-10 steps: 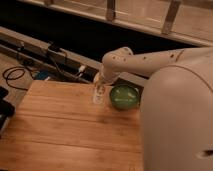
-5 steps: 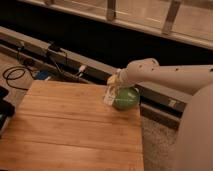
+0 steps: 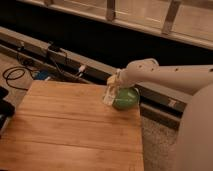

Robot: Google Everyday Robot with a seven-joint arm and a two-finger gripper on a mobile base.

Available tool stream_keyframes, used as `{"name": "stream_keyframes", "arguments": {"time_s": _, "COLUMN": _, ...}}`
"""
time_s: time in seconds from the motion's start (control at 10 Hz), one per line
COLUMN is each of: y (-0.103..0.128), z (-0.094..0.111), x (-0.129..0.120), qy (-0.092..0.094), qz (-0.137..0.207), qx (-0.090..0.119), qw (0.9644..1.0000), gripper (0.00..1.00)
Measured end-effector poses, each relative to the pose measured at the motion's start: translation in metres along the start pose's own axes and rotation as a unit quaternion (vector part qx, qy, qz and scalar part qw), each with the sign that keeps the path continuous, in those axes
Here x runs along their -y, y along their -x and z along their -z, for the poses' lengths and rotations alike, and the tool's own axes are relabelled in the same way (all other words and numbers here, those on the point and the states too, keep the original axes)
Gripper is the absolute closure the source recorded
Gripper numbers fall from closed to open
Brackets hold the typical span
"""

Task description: Place the bottle in the ceramic bowl

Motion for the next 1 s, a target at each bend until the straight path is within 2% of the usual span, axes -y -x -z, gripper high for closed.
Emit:
{"name": "stream_keyframes", "arguments": {"time_s": 0.1, "y": 0.006, "z": 0.002, "x": 0.006, "qy": 0.002, "qz": -0.004, "qx": 0.009, "qw": 0.9999, "gripper": 1.0}}
{"name": "stream_keyframes", "arguments": {"time_s": 0.4, "y": 0.033, "z": 0.002, "x": 0.02, "qy": -0.026, "qz": -0.003, "qx": 0.022, "qw": 0.9994, "gripper": 1.0}}
{"name": "stream_keyframes", "arguments": {"time_s": 0.6, "y": 0.05, "z": 0.004, "x": 0.047, "qy": -0.063, "qz": -0.016, "qx": 0.03, "qw": 0.9974, "gripper": 1.0}}
{"name": "stream_keyframes", "arguments": {"time_s": 0.7, "y": 0.051, "z": -0.001, "x": 0.055, "qy": -0.084, "qz": -0.019, "qx": 0.026, "qw": 0.996, "gripper": 1.0}}
{"name": "stream_keyframes", "arguments": {"time_s": 0.9, "y": 0.05, "z": -0.007, "x": 0.088, "qy": -0.107, "qz": -0.037, "qx": 0.021, "qw": 0.9934, "gripper": 0.99}}
{"name": "stream_keyframes", "arguments": {"time_s": 1.0, "y": 0.049, "z": -0.01, "x": 0.101, "qy": -0.12, "qz": -0.044, "qx": 0.017, "qw": 0.9916, "gripper": 0.96}}
